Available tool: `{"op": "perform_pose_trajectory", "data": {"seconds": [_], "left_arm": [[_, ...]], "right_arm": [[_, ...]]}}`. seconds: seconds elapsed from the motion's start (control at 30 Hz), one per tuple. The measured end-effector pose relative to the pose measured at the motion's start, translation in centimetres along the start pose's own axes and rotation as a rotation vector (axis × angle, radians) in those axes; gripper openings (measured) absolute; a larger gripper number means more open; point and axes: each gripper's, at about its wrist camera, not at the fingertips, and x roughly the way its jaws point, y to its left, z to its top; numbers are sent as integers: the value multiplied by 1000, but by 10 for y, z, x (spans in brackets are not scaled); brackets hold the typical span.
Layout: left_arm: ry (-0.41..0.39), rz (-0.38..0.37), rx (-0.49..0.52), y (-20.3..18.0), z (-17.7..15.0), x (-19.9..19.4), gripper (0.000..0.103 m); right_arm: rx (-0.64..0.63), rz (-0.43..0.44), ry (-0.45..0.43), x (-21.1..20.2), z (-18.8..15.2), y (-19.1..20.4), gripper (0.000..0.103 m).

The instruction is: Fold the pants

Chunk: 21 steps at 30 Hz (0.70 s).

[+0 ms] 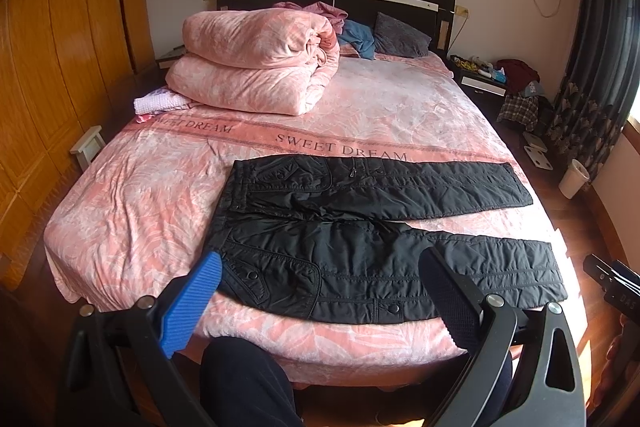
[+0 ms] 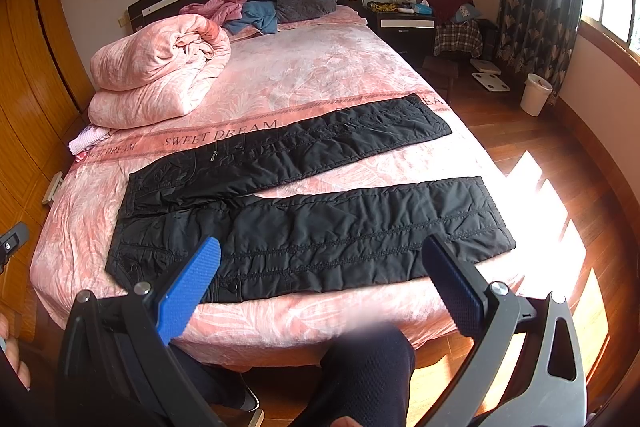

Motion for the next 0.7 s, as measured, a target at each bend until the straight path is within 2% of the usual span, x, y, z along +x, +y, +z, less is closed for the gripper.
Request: {"op": "perform_pose_trajectory", "data": {"seconds": [0.7], "left_arm": [[-1, 1, -1, 0, 1, -1, 99]], "right_arm": [[4, 1, 1, 1, -1, 4, 101]]}}
